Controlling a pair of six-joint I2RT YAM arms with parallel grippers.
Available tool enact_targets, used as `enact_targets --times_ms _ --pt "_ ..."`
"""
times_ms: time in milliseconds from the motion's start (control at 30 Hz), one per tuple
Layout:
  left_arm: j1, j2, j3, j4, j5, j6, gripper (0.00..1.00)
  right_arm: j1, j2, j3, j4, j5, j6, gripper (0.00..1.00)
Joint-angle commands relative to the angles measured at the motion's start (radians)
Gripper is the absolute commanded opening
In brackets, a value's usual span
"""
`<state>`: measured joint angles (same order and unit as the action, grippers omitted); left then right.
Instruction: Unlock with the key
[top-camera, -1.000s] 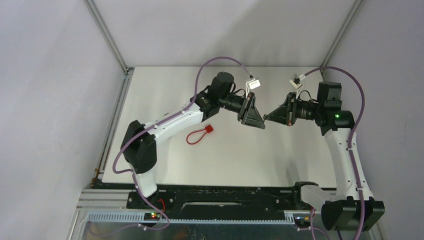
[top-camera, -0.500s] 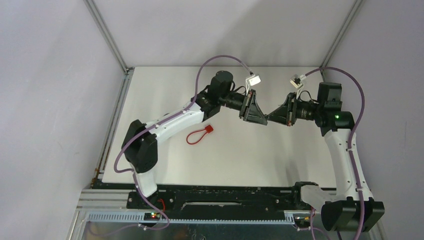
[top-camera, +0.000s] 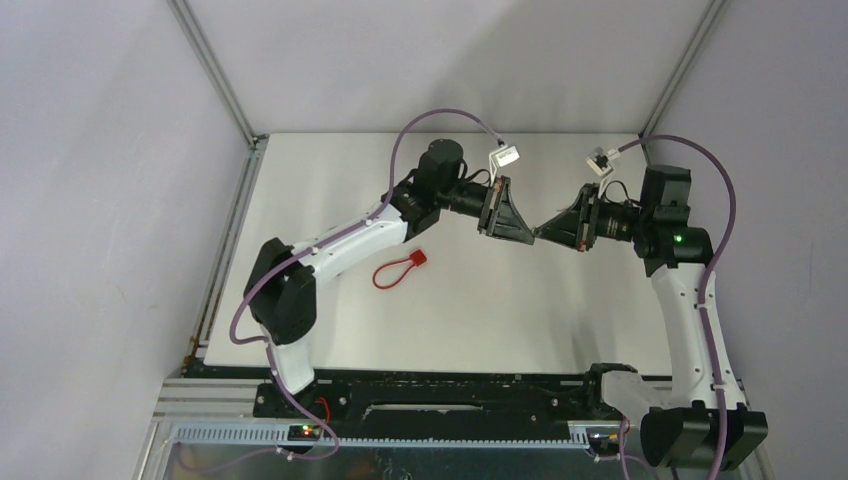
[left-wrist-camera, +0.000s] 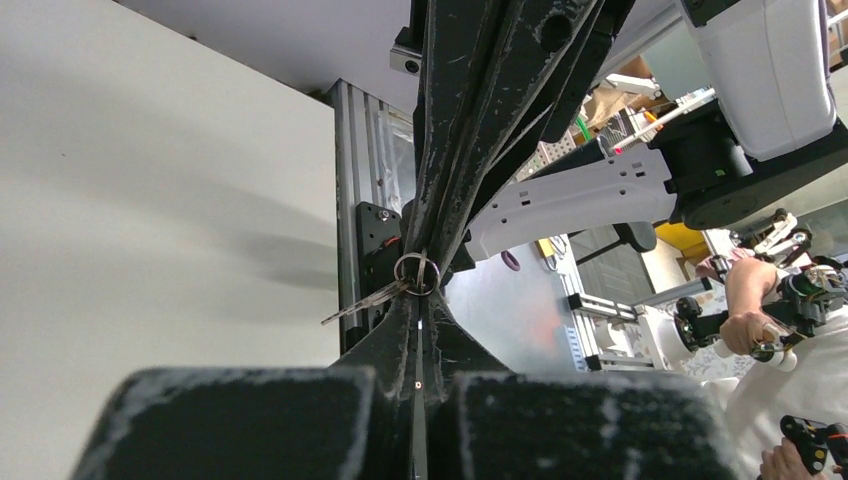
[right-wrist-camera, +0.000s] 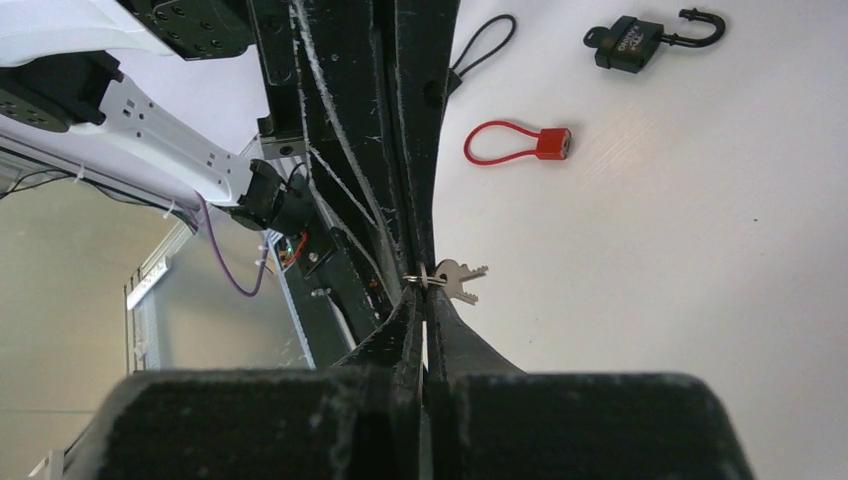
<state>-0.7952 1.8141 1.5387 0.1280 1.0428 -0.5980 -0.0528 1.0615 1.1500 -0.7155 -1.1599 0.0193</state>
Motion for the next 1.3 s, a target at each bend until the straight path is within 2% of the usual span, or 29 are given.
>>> enact_targets --times_ms 0,133,300,467,567,700,867,1033,1133,1267 --pt "-0.003 -0.025 0.007 0.064 0.028 0.002 0.0 -0.002 -0.021 -0.026 0.041 -0.007 0.017 0.0" --pt "-0.004 -0.033 0.01 0.033 0.023 0.029 0.0 -0.008 -0.036 -0.037 0.047 -0.002 0.016 0.0" --pt "-0.004 -0.049 0.037 -0.095 -0.009 0.138 0.0 -0.011 -0.073 -0.077 0.06 0.014 0.001 0.0" --pt "-0.005 -0.048 0.146 -0.436 -0.089 0.319 0.0 -0.012 -0.14 -0.139 0.08 0.067 -0.017 0.0" --pt "-0.014 -0.04 0.201 -0.625 -0.133 0.434 0.0 -0.012 -0.16 -0.154 0.07 0.094 -0.045 0.11" --pt "-0.027 0.002 0.261 -0.865 -0.112 0.56 0.0 -0.01 -0.163 -0.153 0.066 0.092 -0.059 0.28" --pt "-0.05 0.051 0.318 -1.098 -0.134 0.659 0.0 0.003 -0.15 -0.153 0.062 0.08 -0.077 0.45" --pt "-0.052 0.056 0.349 -1.234 -0.226 0.719 0.0 0.008 -0.153 -0.153 0.022 0.132 -0.143 0.48" --pt "-0.052 0.062 0.358 -1.316 -0.243 0.767 0.0 0.021 -0.152 -0.156 -0.027 0.086 -0.228 0.49" --pt "-0.055 0.048 0.344 -1.329 -0.224 0.791 0.0 0.122 -0.153 -0.176 -0.051 0.044 -0.321 0.52"
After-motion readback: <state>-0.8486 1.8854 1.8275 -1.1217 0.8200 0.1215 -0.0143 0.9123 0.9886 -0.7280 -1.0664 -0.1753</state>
